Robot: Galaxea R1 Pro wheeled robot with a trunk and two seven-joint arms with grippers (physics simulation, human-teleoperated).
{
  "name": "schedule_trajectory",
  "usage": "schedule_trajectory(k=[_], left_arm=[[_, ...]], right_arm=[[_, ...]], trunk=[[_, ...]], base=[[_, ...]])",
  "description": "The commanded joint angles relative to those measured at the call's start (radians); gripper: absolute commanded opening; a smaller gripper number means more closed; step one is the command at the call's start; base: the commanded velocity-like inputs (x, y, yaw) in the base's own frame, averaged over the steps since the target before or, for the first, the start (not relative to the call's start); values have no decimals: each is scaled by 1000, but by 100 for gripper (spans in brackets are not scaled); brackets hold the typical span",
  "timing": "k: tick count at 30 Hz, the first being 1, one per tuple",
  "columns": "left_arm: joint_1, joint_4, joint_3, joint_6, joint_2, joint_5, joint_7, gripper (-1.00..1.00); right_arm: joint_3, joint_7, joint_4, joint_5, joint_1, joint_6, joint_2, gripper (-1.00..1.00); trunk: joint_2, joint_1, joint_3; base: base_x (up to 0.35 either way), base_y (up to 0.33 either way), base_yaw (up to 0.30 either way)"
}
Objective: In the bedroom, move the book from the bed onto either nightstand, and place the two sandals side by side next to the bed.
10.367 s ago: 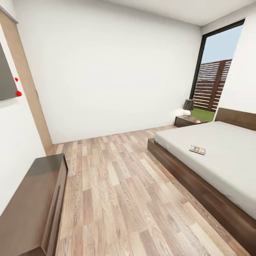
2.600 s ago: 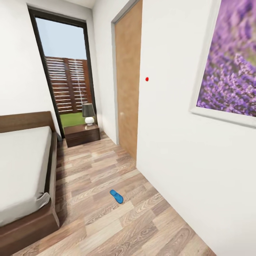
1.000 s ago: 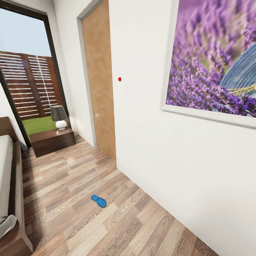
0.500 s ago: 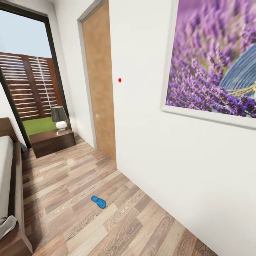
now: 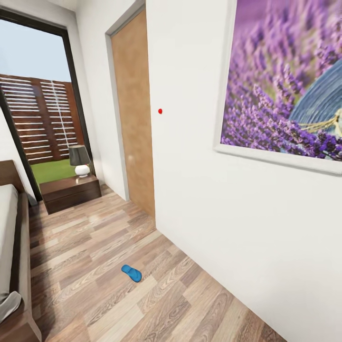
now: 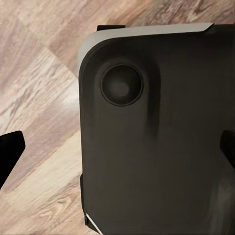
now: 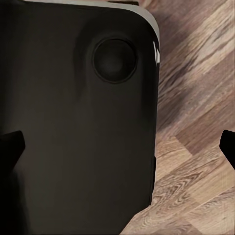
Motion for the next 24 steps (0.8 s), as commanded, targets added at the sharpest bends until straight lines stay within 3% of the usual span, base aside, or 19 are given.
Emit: schedule_trajectory(k=[1,24], left_arm=[[-1,1,0,-3,0,0,-1,100],[-1,1,0,-3,-1,-1,0,100]], right_arm=[[0,0,0,0,0,-3,0,100],[0,0,0,-1,0,-4,0,100]], trunk=[[0,0,1],[0,0,37]], base=[[0,0,0],[1,0,0]])
